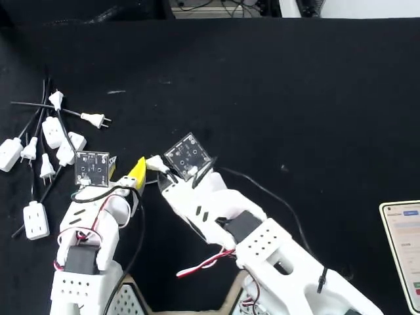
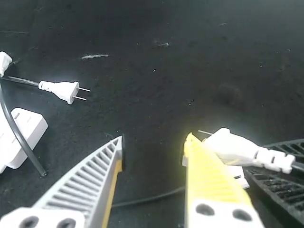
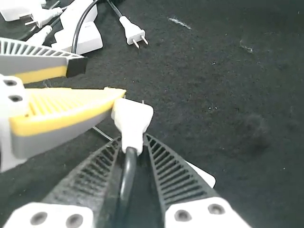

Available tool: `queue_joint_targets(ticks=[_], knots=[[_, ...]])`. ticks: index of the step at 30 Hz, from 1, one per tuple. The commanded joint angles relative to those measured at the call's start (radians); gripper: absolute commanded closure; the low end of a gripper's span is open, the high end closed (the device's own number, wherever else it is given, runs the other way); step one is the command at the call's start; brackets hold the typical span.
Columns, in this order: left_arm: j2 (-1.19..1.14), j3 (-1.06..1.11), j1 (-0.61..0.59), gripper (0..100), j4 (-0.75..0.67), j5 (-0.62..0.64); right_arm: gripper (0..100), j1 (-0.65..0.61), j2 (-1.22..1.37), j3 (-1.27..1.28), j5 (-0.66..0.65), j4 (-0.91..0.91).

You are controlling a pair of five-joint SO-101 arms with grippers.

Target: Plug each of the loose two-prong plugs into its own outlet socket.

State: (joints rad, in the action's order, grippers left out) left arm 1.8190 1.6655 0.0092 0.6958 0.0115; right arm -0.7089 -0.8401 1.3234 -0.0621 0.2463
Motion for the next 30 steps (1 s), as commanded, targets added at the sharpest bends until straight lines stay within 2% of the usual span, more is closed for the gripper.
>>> queue_joint_targets(ticks=[1,5,12,17,24,27,30], knots=[[0.003,-0.012,0.002,78,-0.005,-0.012,98.8,0.002,-0.044,-0.015,-0.095,-0.005],[0.003,-0.008,0.002,78,-0.003,-0.012,98.8,0.097,-0.045,-0.061,-0.169,0.147],[0.003,-0.005,0.002,78,-0.005,-0.012,98.8,0.244,-0.045,-0.328,-0.319,0.577],[0.003,-0.005,0.002,78,-0.003,-0.012,98.8,0.419,-0.045,-0.515,-0.47,0.776],[0.003,-0.005,0.002,78,-0.003,-0.012,98.8,0.624,-0.038,-0.757,-0.663,0.947],[0.003,-0.005,0.002,78,-0.003,-0.012,98.8,0.655,-0.036,-0.802,-0.724,1.011],[0.003,-0.004,0.002,78,-0.002,-0.012,98.8,0.657,-0.039,-0.711,-0.753,1.049]])
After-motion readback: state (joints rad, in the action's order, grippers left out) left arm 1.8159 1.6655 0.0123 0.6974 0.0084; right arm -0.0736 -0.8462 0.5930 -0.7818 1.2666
